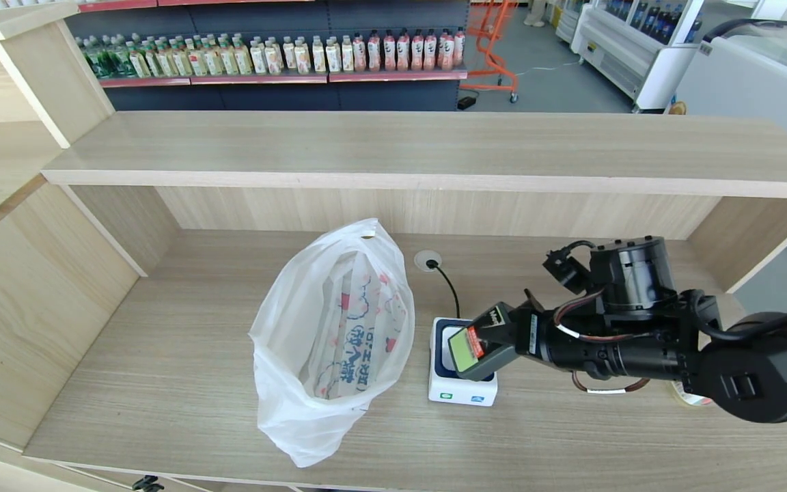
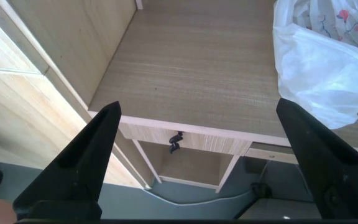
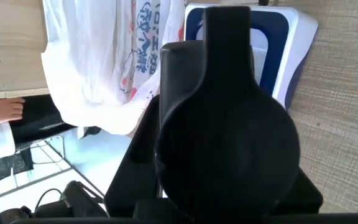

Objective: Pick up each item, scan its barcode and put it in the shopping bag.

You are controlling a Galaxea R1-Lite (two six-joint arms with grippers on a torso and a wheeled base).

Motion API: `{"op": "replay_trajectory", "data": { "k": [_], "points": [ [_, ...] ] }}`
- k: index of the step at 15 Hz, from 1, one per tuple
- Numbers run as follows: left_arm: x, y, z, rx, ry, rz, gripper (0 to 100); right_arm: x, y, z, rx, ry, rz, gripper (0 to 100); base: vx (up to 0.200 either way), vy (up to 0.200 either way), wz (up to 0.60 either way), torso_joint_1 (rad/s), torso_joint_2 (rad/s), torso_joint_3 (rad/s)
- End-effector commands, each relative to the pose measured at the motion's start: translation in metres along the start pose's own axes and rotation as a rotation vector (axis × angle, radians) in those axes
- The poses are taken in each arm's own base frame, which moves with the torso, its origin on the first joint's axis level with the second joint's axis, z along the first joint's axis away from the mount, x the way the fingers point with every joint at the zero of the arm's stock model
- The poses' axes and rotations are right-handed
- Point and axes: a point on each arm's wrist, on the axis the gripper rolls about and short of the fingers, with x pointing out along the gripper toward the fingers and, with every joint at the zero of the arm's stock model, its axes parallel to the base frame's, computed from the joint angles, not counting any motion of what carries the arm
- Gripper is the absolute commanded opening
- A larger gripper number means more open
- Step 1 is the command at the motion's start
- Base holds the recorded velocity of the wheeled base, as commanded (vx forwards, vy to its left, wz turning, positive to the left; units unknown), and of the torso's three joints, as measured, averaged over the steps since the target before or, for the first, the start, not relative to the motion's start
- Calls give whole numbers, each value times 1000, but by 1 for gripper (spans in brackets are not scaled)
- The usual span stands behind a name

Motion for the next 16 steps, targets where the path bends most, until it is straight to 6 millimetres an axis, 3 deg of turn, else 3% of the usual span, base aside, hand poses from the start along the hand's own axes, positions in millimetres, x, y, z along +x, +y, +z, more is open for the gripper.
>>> {"op": "replay_trajectory", "data": {
  "k": [1, 11, 13, 15, 16],
  "points": [
    [0, 0, 0, 0, 1, 0, 100, 15, -2, -2, -1, 25, -5, 0, 0, 0, 0, 0, 0, 0],
    [0, 0, 0, 0, 0, 0, 100, 22, -4, -3, -116, 19, -43, 0, 0, 0, 0, 0, 0, 0],
    [0, 0, 0, 0, 0, 0, 100, -5, 20, 14, -146, -87, 45, 0, 0, 0, 0, 0, 0, 0],
    [0, 0, 0, 0, 0, 0, 100, -52, 52, 28, -235, -234, 191, 0, 0, 0, 0, 0, 0, 0],
    [0, 0, 0, 0, 1, 0, 100, -64, 57, 30, -289, -268, 201, 0, 0, 0, 0, 0, 0, 0]
  ]
}}
